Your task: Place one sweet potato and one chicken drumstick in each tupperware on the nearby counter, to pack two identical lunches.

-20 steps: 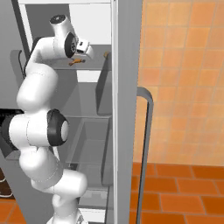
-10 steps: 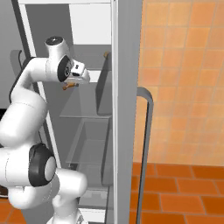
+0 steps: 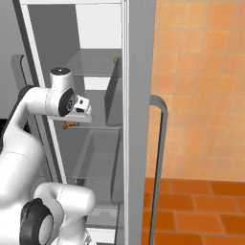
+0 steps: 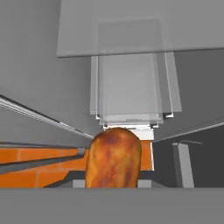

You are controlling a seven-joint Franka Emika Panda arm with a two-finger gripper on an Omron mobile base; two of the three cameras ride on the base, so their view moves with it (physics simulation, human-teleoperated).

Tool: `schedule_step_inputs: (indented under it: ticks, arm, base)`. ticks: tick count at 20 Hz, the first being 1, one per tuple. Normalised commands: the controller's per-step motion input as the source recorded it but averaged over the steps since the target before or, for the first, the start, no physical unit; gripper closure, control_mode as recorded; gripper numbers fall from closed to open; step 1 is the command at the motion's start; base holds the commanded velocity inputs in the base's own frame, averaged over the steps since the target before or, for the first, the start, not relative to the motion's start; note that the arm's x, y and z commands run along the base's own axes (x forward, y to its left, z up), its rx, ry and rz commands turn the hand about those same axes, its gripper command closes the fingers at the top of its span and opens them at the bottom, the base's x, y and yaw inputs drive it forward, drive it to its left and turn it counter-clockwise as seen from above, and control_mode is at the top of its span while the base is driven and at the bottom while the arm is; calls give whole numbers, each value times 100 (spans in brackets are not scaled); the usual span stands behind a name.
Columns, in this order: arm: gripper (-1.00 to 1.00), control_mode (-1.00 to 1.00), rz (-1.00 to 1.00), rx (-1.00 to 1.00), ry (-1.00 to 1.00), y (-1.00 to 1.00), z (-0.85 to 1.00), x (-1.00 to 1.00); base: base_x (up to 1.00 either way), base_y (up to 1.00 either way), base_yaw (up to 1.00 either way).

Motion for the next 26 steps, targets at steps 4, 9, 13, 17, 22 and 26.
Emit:
schedule_step_inputs:
  ticks: [4,9,13,17,22,26]
  arm:
    - [100,-100,3,1,11,0,-40,-79]
    - [100,-100,0,0,15,6,-33,-62]
    - [100,100,0,0,3,4,-9,-15]
    - [100,100,0,0,0,0,0,0]
    - [100,100,0,0,0,0,0,0]
    - [100,100,0,0,0,0,0,0]
  base:
    - [0,0,0]
    - [0,0,0]
    - [-38,43,0]
    - [-24,99,0]
    - [-1,100,0]
    - [-1,100,0]
